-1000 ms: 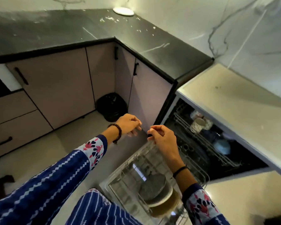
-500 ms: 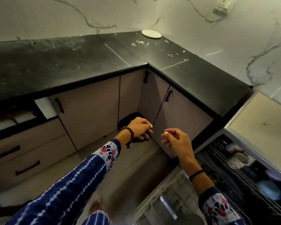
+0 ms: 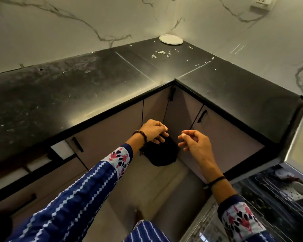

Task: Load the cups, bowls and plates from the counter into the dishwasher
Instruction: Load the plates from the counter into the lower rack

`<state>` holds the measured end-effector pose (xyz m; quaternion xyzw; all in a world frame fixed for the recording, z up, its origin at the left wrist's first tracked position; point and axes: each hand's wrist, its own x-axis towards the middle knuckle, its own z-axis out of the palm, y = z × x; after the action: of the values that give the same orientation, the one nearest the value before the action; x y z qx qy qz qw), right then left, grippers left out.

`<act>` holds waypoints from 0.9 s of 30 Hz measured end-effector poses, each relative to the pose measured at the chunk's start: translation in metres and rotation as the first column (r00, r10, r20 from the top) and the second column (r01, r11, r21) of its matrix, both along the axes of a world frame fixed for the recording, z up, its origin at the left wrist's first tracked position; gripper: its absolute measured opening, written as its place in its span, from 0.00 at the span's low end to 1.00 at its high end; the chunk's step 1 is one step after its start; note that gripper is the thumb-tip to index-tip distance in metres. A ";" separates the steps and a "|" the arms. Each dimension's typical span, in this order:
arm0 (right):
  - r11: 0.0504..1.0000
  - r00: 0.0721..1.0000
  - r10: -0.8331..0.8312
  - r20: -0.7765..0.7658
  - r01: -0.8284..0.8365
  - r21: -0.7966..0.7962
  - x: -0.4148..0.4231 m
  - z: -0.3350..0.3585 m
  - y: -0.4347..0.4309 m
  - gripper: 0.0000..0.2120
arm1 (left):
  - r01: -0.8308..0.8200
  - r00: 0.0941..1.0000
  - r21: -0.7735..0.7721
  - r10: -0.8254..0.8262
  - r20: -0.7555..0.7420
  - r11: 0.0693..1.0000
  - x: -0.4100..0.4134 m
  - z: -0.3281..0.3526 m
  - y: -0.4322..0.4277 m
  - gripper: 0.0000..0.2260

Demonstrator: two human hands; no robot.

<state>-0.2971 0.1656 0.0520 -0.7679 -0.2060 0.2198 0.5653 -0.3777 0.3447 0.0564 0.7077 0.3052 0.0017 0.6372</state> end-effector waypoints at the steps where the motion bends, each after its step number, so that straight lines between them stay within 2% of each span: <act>1: 1.000 1.000 -0.008 0.001 0.008 0.009 0.007 0.001 0.009 0.06 | 0.005 1.000 -0.002 -0.005 0.009 1.000 0.009 0.002 0.008 0.06; 11: 0.994 0.998 -0.059 -0.026 0.061 0.094 0.135 0.008 0.118 0.04 | 0.015 0.999 0.070 -0.017 0.031 0.997 0.137 0.010 0.125 0.06; 19: 0.999 0.999 0.035 -0.005 -0.035 0.026 0.275 0.014 0.218 0.04 | -0.057 0.998 0.103 0.056 0.006 0.993 0.261 0.013 0.219 0.07; 27: 0.996 0.996 0.093 -0.016 -0.093 -0.011 0.367 0.021 0.307 0.04 | -0.121 0.993 0.067 0.121 -0.002 0.990 0.329 0.014 0.297 0.05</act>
<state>0.0699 0.4722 0.0734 -0.7591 -0.2357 0.2531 0.5516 -0.0490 0.6417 0.0706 0.7087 0.3495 0.0483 0.6109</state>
